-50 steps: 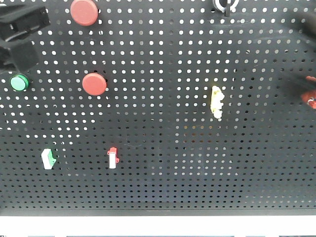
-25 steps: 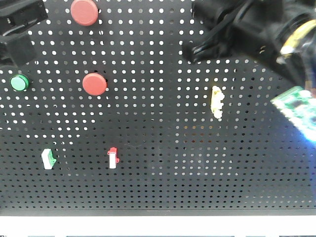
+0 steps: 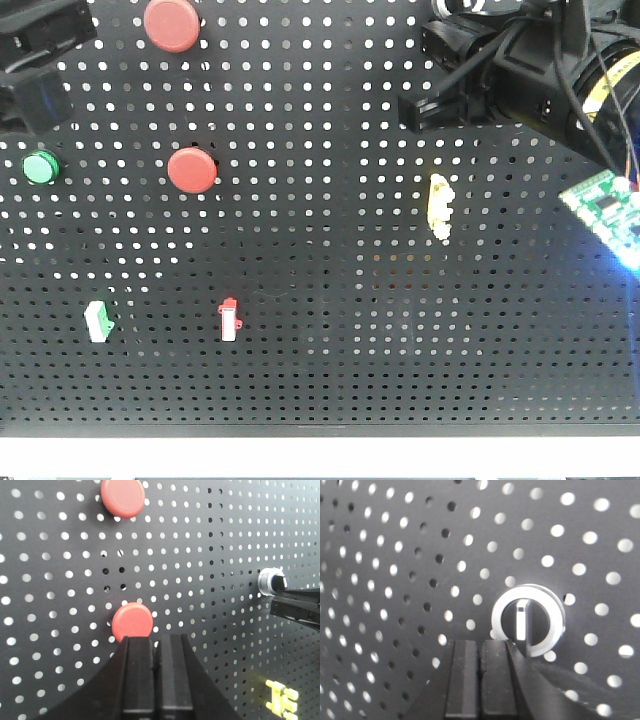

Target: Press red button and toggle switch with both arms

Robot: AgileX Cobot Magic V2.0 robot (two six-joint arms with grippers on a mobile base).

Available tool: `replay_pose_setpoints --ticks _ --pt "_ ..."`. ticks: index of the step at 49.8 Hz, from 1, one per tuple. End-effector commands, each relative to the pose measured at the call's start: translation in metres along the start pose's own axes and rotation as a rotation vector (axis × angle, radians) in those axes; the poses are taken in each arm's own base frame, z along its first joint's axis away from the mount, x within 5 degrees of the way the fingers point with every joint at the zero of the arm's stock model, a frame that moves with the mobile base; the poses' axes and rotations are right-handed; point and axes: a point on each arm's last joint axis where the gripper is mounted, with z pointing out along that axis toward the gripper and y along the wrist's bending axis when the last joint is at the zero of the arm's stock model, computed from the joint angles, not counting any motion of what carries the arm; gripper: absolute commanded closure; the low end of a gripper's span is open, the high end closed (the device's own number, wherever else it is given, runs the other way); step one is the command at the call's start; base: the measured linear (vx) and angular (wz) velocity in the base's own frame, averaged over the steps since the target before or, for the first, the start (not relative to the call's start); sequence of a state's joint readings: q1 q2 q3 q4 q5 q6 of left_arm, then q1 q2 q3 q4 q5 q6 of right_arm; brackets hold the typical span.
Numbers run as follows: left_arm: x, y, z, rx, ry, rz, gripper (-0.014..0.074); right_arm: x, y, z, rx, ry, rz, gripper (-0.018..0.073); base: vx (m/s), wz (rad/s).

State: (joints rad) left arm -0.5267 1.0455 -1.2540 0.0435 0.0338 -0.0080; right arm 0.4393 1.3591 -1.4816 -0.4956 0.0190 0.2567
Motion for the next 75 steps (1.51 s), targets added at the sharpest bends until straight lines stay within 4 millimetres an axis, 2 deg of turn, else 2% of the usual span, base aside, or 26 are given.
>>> replay_pose_setpoints --ticks 1,28,38,46,75 --pt "-0.023 -0.001 -0.007 0.005 -0.137 -0.015 0.0594 -0.028 -0.012 -0.012 0.026 -0.121 -0.005 0.0559 0.00 0.00" --pt "-0.025 -0.001 -0.008 0.005 -0.151 -0.015 0.0594 -0.037 -0.019 -0.030 0.078 -0.073 -0.146 0.0559 0.00 0.00" --pt "-0.025 -0.001 -0.008 0.005 -0.152 -0.015 0.0594 -0.049 0.002 -0.046 0.000 -0.117 -0.139 0.0559 0.00 0.00" --pt "-0.024 -0.001 -0.008 0.005 -0.150 -0.015 0.0594 -0.047 0.012 -0.058 -0.051 -0.154 -0.145 0.0559 0.00 0.00" --pt "-0.025 -0.001 -0.008 0.005 -0.151 -0.015 0.0594 -0.045 0.013 -0.059 -0.052 -0.148 -0.139 0.0559 0.00 0.00"
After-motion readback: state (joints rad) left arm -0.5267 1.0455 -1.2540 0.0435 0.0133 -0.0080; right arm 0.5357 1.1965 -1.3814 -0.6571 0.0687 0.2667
